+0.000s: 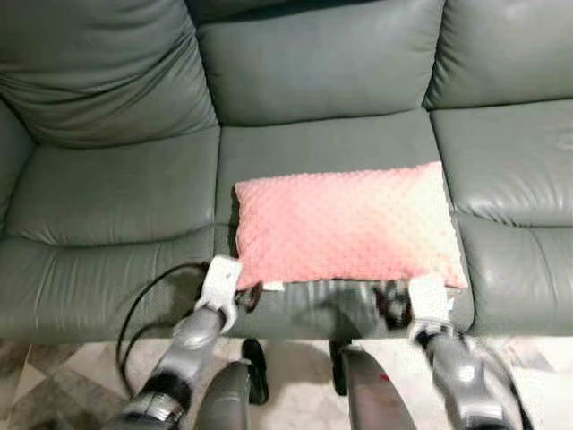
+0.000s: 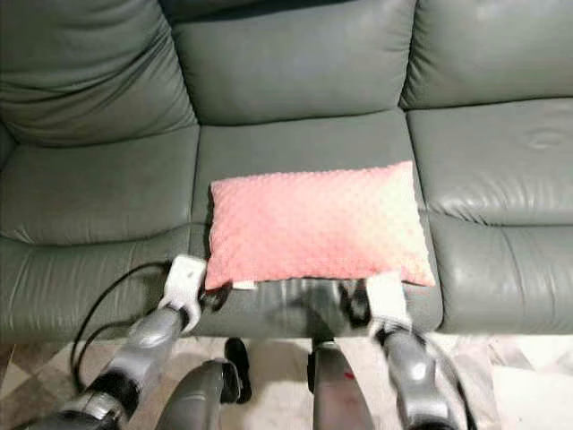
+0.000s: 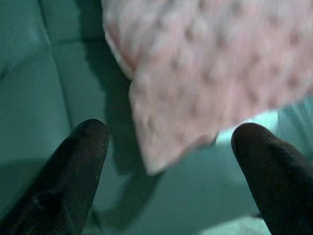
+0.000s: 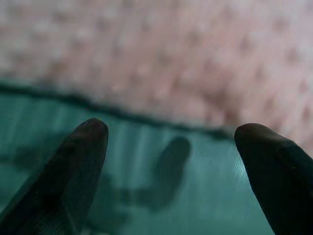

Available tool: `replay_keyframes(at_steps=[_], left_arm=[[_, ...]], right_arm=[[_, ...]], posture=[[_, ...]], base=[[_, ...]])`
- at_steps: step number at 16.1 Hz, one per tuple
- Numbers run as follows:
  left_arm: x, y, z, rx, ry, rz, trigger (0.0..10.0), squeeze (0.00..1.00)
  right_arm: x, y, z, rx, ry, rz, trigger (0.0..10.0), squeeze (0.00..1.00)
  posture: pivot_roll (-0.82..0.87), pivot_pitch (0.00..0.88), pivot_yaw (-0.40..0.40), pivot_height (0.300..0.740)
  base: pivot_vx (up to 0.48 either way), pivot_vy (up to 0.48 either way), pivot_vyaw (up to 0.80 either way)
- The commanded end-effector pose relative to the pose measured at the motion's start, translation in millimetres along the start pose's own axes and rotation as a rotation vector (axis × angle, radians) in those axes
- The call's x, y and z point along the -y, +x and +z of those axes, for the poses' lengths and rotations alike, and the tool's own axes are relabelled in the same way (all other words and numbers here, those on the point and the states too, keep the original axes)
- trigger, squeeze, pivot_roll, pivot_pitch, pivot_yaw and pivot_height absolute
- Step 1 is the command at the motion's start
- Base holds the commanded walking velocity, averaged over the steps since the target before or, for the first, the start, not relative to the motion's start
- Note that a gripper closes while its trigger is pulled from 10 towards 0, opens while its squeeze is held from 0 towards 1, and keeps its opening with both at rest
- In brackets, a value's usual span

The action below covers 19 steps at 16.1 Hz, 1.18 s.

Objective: Move the pillow to the sofa

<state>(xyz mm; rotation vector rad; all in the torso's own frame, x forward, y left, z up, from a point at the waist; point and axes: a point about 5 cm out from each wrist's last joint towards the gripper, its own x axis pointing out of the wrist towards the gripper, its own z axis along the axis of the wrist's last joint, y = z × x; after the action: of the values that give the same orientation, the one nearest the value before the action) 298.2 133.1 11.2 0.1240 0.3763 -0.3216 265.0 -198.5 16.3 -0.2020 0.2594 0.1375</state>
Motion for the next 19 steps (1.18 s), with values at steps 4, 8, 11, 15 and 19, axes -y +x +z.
replay_keyframes(at_steps=[4, 8, 11, 15, 19], left_arm=[[-13.1, -17.5, -12.5, 0.014, 0.036, 0.001, 10.0, 0.0], [-38.9, -26.3, -19.9, 0.004, 0.037, 0.171, 10.0, 0.0], [-55.3, -28.7, -20.8, -0.01, 0.025, 0.289, 10.0, 0.0], [-69.8, -23.0, 4.0, 0.088, 0.013, 0.389, 10.0, 0.0], [-72.7, -15.9, 26.2, 0.157, 0.017, 0.502, 10.0, 0.0]], right_arm=[[-20.5, -15.7, -5.6, -0.009, 0.058, 0.03, 10.0, 0.0], [-32.1, -5.0, -4.7, -0.044, 0.095, 0.064, 10.0, 0.0], [-34.9, 4.7, -2.1, -0.068, 0.114, 0.083, 10.0, 0.0], [-33.1, 23.0, 24.9, 0.006, 0.059, 0.207, 10.0, 0.0], [-5.0, 42.3, 59.7, 0.077, 0.058, 0.176, 10.0, 0.0]], posture=[[-0.17, 0.275, 0.124, 0.74], [-0.18, 0.119, 0.102, 0.74], [-0.18, 0.052, 0.091, 0.74], [-0.18, 0.0, 0.054, 0.74], [-0.18, 0.0, 0.033, 0.74]], base=[[0.0, 0.0, 0.0], [0.0, 0.0, 0.0], [0.0, 0.0, 0.0], [0.0, 0.0, 0.0], [0.0, 0.0, 0.0]])
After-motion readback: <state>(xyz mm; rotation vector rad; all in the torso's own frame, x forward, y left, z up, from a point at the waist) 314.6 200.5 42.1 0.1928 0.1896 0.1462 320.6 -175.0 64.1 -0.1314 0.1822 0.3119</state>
